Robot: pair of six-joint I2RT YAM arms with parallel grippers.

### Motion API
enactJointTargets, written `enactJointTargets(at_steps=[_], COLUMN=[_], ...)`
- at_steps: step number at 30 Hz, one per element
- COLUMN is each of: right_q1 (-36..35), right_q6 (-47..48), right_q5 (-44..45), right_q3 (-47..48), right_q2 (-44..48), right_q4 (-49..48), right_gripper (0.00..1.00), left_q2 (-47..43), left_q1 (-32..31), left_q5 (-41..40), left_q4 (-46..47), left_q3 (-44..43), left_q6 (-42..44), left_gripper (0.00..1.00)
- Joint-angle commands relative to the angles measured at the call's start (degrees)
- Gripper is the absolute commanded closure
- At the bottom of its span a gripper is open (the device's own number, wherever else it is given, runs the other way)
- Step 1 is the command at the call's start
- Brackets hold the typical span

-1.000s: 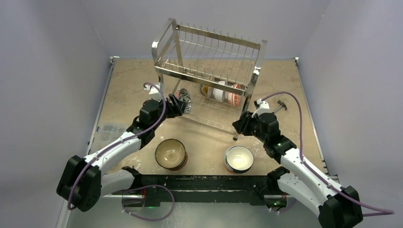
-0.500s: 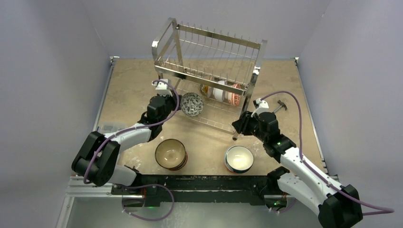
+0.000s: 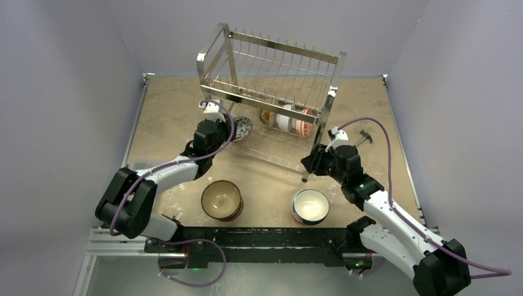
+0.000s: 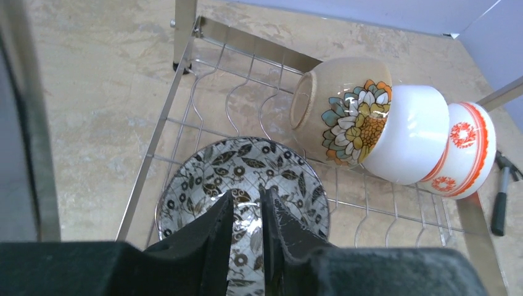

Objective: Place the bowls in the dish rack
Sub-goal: Place the bowl in the dish rack, then pick up the bowl from the dish rack.

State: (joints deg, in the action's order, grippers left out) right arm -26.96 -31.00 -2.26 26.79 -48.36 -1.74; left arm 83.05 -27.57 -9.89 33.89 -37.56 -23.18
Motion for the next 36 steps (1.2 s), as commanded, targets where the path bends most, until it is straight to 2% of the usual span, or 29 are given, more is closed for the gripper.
enactJointTargets(at_steps=[1, 5, 9, 14, 19, 30, 36], right_q1=[-0.02, -0.02, -0.02, -0.02, -0.02, -0.04, -0.02], right_q6=[-3.42, -3.43, -3.54, -3.63, -3.68, -3.5, -3.38], right_q5=[-0.24, -0.46, -0.79, -1.07, -1.25, -0.71, -0.55], right_q3=[1.31, 1.36, 1.26, 1.0, 0.85, 1.24, 1.6], right_q2=[-0.54, -0.06, 0.26, 0.29, 0.34, 1.37, 1.55], right_q4=[4.45, 4.52, 4.39, 4.36, 4.29, 5.49, 5.76], right_gripper=[0.64, 0.64, 0.64, 0.64, 0.64, 0.64, 0.64], left_q2=[-4.36, -7.05, -8.73, -9.51, -6.84, 1.45, 1.08], left_q1=[-0.09, -0.11, -0.11, -0.11, -0.16, -0.11, -0.11], left_q5=[-2.09, -2.87, -1.84, -0.37, 1.82, 7.01, 9.56], left_q4=[-7.86, -15.21, -20.32, -23.25, -23.2, -17.4, -13.61], left_q3=[-2.81, -2.86, -2.36, -1.07, -0.74, -0.1, 0.45], left_q6=[-7.44, -16.77, -25.53, -35.66, -41.55, -48.3, -45.89], left_gripper=[0.73, 0.48, 0.36, 0.34, 0.35, 0.39, 0.38])
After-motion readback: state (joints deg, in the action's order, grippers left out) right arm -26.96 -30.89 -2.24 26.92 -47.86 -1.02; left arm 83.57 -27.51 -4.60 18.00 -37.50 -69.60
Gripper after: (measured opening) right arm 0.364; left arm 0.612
